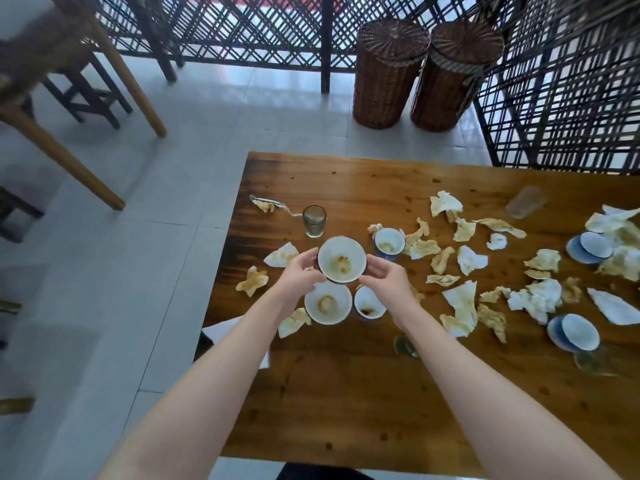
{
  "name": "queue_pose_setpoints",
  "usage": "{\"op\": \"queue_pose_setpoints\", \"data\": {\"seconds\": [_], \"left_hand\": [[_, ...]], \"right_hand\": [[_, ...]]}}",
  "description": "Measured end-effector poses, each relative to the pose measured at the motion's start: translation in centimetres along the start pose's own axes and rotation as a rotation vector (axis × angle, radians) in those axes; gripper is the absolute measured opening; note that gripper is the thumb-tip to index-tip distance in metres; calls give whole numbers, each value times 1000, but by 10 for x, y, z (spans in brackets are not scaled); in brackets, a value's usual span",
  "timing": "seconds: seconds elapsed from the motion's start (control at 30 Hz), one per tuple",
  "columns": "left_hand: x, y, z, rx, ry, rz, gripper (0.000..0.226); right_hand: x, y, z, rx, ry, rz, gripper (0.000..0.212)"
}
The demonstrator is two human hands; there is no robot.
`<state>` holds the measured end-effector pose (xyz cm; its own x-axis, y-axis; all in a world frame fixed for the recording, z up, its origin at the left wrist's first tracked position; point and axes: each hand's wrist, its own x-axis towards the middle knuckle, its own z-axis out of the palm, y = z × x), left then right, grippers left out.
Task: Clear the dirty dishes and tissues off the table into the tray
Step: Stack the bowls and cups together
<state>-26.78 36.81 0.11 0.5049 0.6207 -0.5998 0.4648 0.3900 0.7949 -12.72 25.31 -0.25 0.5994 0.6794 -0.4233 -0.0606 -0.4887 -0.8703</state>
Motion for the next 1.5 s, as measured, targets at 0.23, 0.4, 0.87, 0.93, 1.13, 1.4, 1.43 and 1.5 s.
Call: {"op": "queue_pose_setpoints", "data": {"seconds": [0.23,0.4,0.87,0.93,1.13,1.4,1.43,1.5], "left_hand": [[-33,-28,-5,-15,23,-20,69],[-42,-42,-5,25,13,-71,70],[-37,-52,-6,71,-7,-135,76],[-36,-52,-6,62,8,-140,73],[-29,-56,-8,64,43,-142,72],[-8,-67,-7,77,14,-153,75],[-5,-69,-7,79,13,-153,74],[-2,-73,-9,73,19,-147,74]], "right_hand": [[-36,14,11,-30,-64,-6,52],[-50,18,14,-53,-89,25,56],[-54,27,23,-82,-212,96,65],[-54,29,21,-81,-189,107,64],[-56,39,16,-110,-83,196,51],[-58,60,36,-104,-148,240,71],[-57,61,40,-85,-146,232,74],[-54,60,47,-55,-132,220,76]]}}
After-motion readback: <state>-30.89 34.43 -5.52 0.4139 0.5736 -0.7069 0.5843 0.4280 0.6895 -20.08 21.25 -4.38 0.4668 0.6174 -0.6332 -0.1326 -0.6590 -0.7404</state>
